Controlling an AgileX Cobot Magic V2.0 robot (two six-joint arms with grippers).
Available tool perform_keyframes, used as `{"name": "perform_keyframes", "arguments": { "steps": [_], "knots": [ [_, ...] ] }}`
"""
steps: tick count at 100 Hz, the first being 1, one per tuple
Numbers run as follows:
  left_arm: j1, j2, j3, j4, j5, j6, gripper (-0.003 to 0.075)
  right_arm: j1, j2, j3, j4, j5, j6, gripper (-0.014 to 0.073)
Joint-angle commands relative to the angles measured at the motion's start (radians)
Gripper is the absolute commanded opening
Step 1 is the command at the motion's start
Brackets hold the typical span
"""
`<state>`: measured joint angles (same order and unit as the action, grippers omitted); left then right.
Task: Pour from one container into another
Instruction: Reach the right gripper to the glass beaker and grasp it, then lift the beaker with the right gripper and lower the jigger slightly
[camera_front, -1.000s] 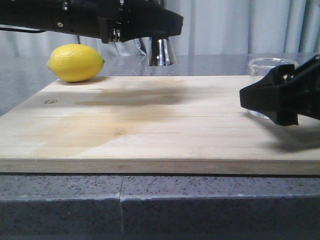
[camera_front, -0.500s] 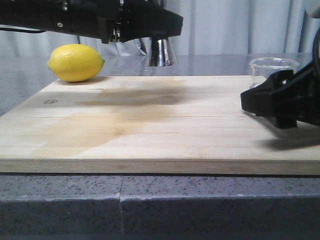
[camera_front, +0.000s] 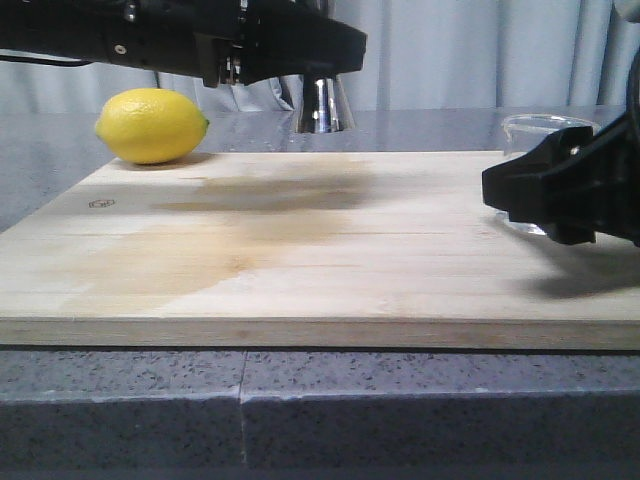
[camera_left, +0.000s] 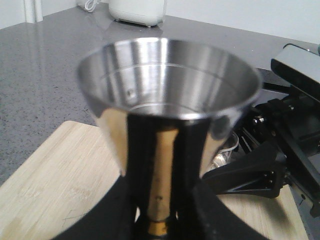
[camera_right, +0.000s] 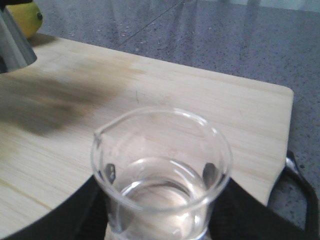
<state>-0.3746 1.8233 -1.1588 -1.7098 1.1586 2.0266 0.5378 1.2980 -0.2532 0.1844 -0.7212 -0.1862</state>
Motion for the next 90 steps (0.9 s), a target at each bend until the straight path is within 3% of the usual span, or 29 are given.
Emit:
{"name": "perform_keyframes", "arguments": {
  "steps": [1, 39, 70, 90],
  "knots": [
    [-0.001, -0.055, -0.029, -0.067, 0.07, -0.006, -0.002, -0.002, -0.014, -0.027, -0.017, -0.09, 0.001, 0.0204],
    [-0.001, -0.055, -0.029, -0.041, 0.07, -0.007, -0.002, -0.002, -0.014, -0.066, -0.027, -0.1, 0.001, 0.0204],
    [-0.001, -0.055, -0.029, -0.028, 0.076, -0.008, -0.002, -0.002, -0.017, -0.238, -0.087, 0.038, 0.001, 0.0204],
    [-0.001, -0.055, -0.029, 0.031, 0.076, -0.034, -0.0019, -0.002, -0.019, -0.39, -0.136, 0.222, -0.06, 0.0206]
  ]
}}
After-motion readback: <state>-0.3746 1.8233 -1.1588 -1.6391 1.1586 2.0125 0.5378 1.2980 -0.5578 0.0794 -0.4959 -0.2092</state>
